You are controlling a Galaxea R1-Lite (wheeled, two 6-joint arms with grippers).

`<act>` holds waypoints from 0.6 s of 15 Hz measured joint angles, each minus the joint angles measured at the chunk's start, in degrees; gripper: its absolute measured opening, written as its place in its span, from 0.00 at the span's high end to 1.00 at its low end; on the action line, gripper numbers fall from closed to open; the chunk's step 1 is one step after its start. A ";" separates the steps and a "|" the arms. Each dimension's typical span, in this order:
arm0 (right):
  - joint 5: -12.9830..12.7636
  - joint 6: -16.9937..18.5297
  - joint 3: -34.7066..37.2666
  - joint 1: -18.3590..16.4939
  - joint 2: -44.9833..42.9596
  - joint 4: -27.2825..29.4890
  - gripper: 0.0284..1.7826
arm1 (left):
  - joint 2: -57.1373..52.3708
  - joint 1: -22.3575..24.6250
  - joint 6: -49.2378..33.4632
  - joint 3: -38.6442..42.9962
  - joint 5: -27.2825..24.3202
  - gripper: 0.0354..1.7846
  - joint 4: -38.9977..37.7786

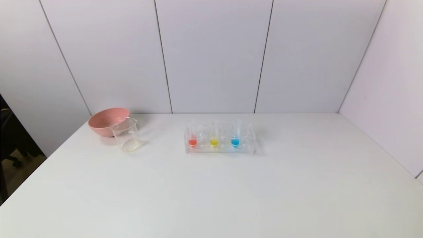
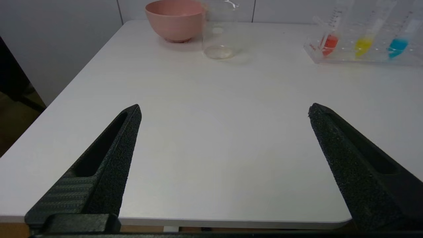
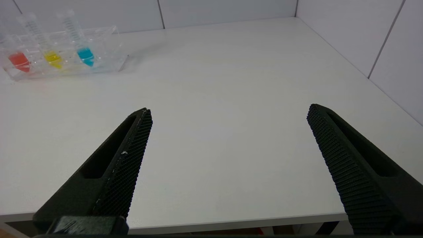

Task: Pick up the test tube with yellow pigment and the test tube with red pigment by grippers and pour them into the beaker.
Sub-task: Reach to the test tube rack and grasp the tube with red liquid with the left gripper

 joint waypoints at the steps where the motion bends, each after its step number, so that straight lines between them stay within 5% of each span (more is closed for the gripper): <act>1: 0.00 -0.02 0.00 0.00 0.00 0.02 0.04 | 1.24 0.00 -0.09 -2.36 -0.41 0.01 0.50; 9: 0.00 -0.02 0.00 0.00 0.00 0.02 0.04 | 31.98 -2.65 -1.67 -15.85 -5.97 0.01 -9.65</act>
